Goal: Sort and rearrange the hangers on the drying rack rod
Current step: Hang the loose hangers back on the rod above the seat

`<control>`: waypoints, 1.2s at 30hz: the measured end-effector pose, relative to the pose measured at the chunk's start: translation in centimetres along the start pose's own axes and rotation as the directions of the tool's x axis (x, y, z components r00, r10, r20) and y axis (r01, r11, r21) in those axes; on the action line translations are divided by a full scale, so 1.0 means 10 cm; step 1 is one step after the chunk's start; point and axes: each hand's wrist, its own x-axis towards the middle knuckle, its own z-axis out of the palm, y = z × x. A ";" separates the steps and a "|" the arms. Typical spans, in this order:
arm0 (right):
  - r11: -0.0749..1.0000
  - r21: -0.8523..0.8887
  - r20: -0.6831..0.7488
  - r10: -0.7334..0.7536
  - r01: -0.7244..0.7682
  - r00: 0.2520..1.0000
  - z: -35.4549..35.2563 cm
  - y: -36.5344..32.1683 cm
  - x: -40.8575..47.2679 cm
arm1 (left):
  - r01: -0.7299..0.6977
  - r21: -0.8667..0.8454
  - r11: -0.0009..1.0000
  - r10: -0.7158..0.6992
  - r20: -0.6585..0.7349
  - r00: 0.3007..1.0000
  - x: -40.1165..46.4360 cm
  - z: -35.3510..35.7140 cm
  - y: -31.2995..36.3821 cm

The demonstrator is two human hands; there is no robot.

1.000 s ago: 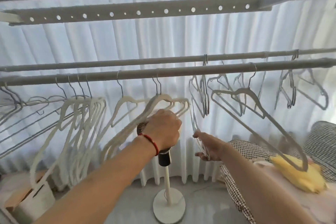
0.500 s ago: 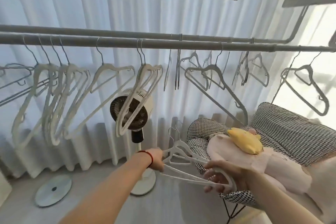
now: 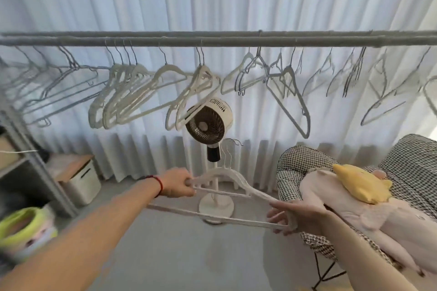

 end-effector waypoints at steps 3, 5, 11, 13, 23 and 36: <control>0.985 -0.122 -0.402 -0.158 0.119 0.902 0.17 -0.11 0.17 | 0.129 -0.195 0.972 -0.129 0.013 0.992 -0.37 -0.15 0.02; 0.980 -0.117 -0.464 -0.197 0.161 0.863 0.37 -0.27 0.19 | 0.162 -0.414 0.896 -0.135 0.093 0.986 -0.56 -0.23 0.05; 0.955 0.089 -0.102 -0.275 0.284 0.956 1.07 -0.96 -0.13 | 0.200 -0.818 0.539 -0.211 0.099 0.973 -0.83 -0.43 0.63; 0.921 0.113 -0.067 -0.368 0.374 0.927 1.18 -1.17 -0.22 | 0.178 -0.889 0.423 -0.227 0.087 0.970 -0.84 -0.52 0.78; 0.831 0.000 -0.138 -0.551 0.557 0.823 1.05 -2.17 -0.52 | -0.057 -0.977 0.208 -0.178 -0.095 0.979 -0.64 -1.41 1.20; 0.834 0.002 -0.223 -0.537 0.551 0.814 0.67 -2.34 -0.11 | -0.044 -0.984 0.174 -0.119 -0.066 0.991 -0.13 -2.32 1.06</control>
